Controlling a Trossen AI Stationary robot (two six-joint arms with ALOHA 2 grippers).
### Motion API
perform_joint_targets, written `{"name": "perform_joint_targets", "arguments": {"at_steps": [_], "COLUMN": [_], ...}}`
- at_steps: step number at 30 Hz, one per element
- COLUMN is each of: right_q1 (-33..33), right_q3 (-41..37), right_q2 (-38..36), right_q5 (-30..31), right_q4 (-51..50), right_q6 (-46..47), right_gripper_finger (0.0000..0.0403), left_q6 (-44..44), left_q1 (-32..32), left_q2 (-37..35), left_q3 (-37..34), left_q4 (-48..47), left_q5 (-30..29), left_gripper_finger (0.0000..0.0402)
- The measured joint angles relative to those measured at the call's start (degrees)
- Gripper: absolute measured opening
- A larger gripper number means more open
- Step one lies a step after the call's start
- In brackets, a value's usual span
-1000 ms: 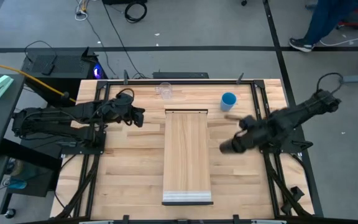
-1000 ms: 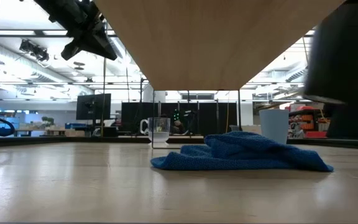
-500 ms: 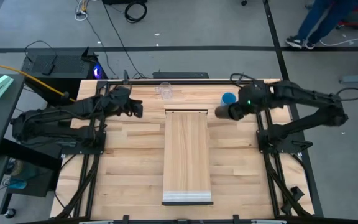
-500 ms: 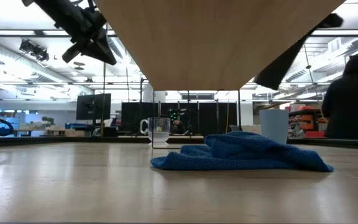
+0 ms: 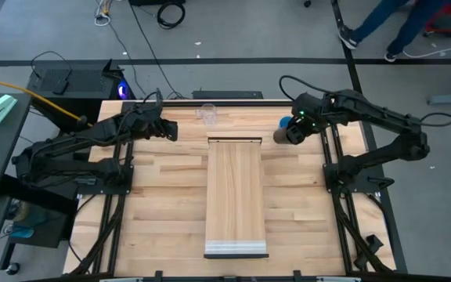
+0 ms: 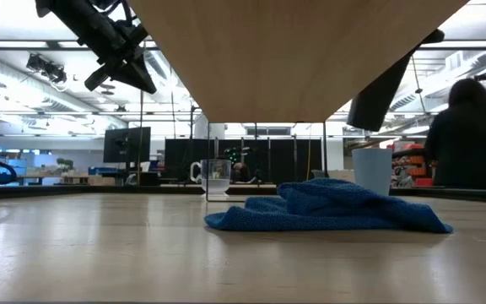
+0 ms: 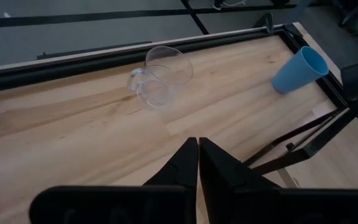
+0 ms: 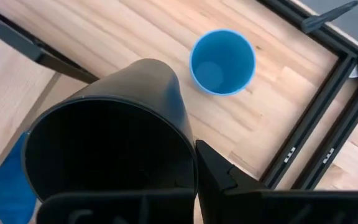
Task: Stack small to large cups/mugs on shelf
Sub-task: Move the black cup to the right of the shelf
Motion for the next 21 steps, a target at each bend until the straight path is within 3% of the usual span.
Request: {"name": "perform_joint_targets", "arguments": {"at_steps": [10, 21], "right_q1": [0.02, -1.91], "right_q3": [0.02, 0.02], "right_q2": [3.59, 13.13], "right_q5": [-6.91, -8.17], "right_q4": [-1.69, 0.18], "right_q6": [-4.61, -14.22], "right_gripper_finger": [0.0003, 0.0003], "left_q6": [-0.02, 0.83], "left_q1": [0.10, 0.28], "left_q2": [0.41, 1.58], "left_q3": [0.00, 0.02], "left_q4": [-0.22, -0.27], "left_q5": [0.96, 1.96], "left_gripper_finger": [0.0034, 0.0035]}}
